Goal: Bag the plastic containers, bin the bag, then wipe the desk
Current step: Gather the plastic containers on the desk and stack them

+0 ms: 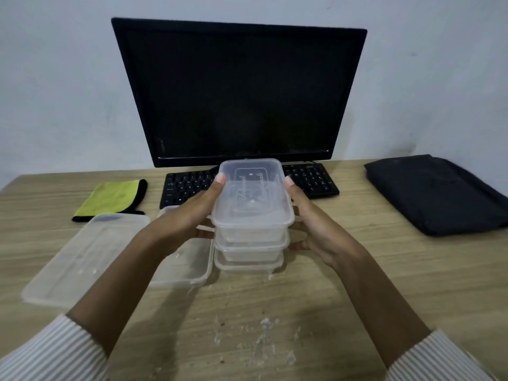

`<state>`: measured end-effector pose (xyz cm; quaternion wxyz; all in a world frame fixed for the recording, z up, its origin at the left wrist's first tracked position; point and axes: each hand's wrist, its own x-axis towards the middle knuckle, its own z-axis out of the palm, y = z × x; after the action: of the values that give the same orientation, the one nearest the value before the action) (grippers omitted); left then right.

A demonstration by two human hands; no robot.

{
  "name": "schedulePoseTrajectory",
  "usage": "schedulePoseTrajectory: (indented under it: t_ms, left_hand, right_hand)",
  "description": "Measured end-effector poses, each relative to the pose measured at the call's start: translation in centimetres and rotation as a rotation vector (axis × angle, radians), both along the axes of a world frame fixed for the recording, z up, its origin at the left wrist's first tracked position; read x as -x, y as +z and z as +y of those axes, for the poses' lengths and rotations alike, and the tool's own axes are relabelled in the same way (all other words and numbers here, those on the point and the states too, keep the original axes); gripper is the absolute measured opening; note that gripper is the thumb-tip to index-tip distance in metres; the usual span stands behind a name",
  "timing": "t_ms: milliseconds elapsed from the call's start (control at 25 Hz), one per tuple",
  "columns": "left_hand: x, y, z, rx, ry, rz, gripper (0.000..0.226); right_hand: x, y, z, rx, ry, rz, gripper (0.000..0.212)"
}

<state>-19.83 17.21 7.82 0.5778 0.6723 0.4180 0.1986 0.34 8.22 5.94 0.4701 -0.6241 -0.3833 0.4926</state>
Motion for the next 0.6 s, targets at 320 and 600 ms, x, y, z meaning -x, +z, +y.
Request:
schedulePoseTrajectory:
  t_ms: [320,600]
  left_hand:
    - [-1.2,-0.1,-0.8,-0.010,-0.047,0.006,0.066]
    - [-2.5,-1.1,-0.5,0.063,-0.091,0.035,0.089]
  right_hand:
    - [-0.8,-0.5,-0.9,-0.002,0.055,0.166,0.063]
    - [-2.6,-0.7,-1.6,-0.004,0.043,0.182,0.063]
